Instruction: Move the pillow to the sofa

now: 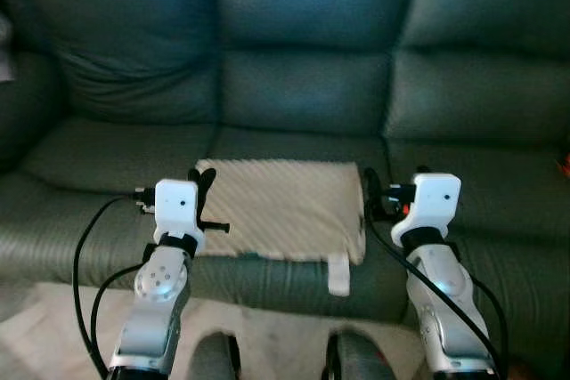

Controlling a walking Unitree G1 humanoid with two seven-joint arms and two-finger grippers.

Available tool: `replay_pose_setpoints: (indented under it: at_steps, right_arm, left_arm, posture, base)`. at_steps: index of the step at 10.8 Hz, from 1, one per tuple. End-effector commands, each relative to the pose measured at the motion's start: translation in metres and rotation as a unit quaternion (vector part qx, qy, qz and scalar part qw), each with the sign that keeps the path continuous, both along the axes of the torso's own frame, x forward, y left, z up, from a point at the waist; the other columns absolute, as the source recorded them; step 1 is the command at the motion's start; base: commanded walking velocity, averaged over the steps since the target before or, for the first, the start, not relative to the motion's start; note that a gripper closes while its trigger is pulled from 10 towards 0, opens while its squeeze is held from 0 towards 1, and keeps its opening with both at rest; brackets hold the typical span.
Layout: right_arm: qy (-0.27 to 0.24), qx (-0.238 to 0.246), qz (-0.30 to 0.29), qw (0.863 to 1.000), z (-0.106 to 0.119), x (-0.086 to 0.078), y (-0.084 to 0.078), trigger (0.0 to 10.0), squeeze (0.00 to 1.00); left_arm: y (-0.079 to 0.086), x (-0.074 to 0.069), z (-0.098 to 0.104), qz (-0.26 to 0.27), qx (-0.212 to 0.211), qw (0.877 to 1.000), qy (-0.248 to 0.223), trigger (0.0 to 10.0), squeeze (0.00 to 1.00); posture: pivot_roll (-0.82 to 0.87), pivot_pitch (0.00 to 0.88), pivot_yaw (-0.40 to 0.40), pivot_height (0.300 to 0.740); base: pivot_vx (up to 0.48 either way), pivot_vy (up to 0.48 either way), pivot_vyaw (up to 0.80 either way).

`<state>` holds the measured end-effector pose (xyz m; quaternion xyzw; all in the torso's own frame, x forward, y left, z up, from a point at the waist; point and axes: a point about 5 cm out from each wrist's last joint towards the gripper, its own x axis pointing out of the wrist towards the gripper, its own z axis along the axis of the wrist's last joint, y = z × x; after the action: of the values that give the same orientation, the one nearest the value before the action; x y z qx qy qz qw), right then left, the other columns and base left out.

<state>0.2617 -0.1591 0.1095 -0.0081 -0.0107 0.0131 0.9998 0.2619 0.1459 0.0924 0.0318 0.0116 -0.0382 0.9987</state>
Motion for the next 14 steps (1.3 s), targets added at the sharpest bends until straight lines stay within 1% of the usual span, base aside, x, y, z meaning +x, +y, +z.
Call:
replay_pose_setpoints:
  at_steps: [1,4,7,8,9,11,13,14]
  right_arm:
    - [-0.002,0.002,-0.001,1.000,0.002,0.002,-0.002,10.0,0.00]
    - [-0.015,-0.005,0.008,1.000,0.008,0.010,-0.003,10.0,0.00]
    - [-0.018,-0.007,0.017,1.000,0.012,0.020,0.003,10.0,0.00]
    - [-0.031,-0.010,0.031,0.999,0.016,0.021,0.005,10.0,0.00]
    - [-0.033,-0.022,0.039,0.998,0.017,0.022,0.008,10.0,0.00]
    - [-0.025,-0.018,0.050,0.998,0.013,0.019,0.012,10.0,0.00]
    - [-0.019,-0.019,0.050,0.998,0.010,0.019,0.009,10.0,0.00]
    - [-0.018,-0.016,0.048,0.999,0.009,0.019,0.007,10.0,0.00]
  left_arm:
    - [-0.001,0.003,0.004,0.002,0.002,1.000,-0.006,10.0,0.00]
    - [-0.001,0.018,0.015,0.012,0.003,1.000,-0.029,10.0,0.00]
    - [-0.002,0.029,0.026,0.027,-0.001,0.999,-0.046,10.0,0.00]
    - [-0.002,0.031,0.029,0.027,-0.002,0.998,-0.051,10.0,0.00]
    - [-0.004,0.029,0.027,0.026,-0.003,0.998,-0.049,10.0,0.00]
    - [-0.011,0.023,0.018,0.020,-0.012,0.999,-0.031,10.0,0.00]
    - [-0.013,0.022,0.017,0.018,-0.027,0.999,-0.021,10.0,0.00]
    - [-0.012,0.021,0.017,0.024,-0.011,0.999,-0.024,10.0,0.00]
  posture:
    - [-0.05,0.000,0.026,0.740]
    - [-0.06,0.000,0.031,0.740]
    - [-0.06,0.000,0.040,0.740]
    - [-0.06,0.000,0.037,0.740]
    - [-0.06,0.000,0.028,0.740]
    - [-0.06,0.000,0.023,0.740]
    - [-0.06,0.000,0.017,0.740]
    - [-0.06,0.000,0.021,0.740]
  base:
    - [0.000,0.000,0.00]
    - [0.000,0.000,0.00]
    - [0.000,0.000,0.00]
    - [0.000,0.000,0.00]
    - [0.000,0.000,0.72]
    - [0.000,0.000,0.73]
    - [0.000,0.000,0.73]
    - [0.000,0.000,0.74]
